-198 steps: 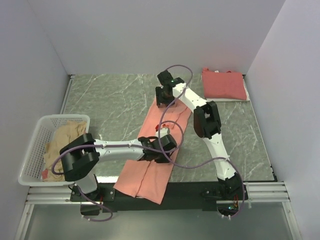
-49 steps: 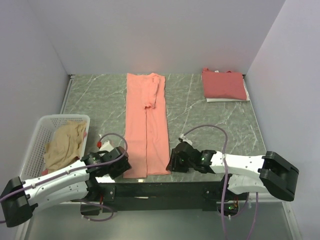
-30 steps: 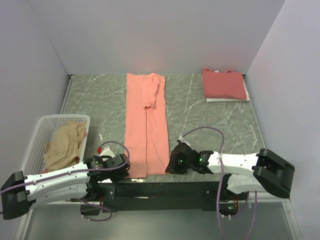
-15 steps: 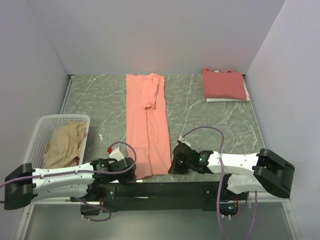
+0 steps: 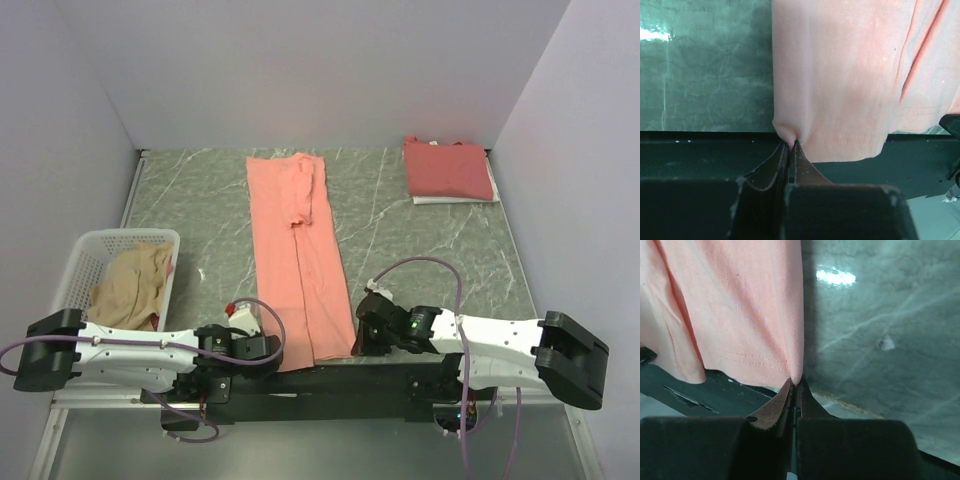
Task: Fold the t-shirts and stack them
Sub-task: Fold the tshirt
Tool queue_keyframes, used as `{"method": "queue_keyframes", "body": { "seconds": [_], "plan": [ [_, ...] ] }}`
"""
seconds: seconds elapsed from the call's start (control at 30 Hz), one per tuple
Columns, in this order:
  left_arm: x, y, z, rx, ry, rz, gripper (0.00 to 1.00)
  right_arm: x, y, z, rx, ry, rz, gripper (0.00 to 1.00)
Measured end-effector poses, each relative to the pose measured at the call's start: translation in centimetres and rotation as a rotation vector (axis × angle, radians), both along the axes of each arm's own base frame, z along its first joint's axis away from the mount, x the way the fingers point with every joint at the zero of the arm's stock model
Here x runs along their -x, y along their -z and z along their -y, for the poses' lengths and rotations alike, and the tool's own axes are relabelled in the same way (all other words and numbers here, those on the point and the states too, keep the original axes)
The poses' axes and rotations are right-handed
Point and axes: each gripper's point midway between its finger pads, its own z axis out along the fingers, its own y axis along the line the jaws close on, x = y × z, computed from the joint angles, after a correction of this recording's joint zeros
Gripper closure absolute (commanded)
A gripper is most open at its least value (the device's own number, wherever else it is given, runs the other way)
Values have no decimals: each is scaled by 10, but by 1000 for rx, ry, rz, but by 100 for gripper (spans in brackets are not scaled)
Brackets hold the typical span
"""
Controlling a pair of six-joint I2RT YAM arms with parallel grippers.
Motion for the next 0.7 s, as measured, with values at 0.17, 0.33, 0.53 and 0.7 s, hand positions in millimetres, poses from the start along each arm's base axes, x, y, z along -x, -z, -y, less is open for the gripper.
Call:
{"method": "queue_keyframes", "body": {
  "seconds": [0.17,0.33,0.53,0.7],
  "plan": [
    [2,-3,-2,5,-7,-4,100,1,-2,11,50,-1,15,100],
    [-6,-20,-1,35,-23,27,100,-11,-21,5,70,-2,58,100],
    [-37,-37,1,65,-88,78,100,-37,-50,-26,50,-11,129,100],
    [-70,-44,-9,47,-139,126,100,-57,-59,-45,65,-15,161,100]
  ]
}}
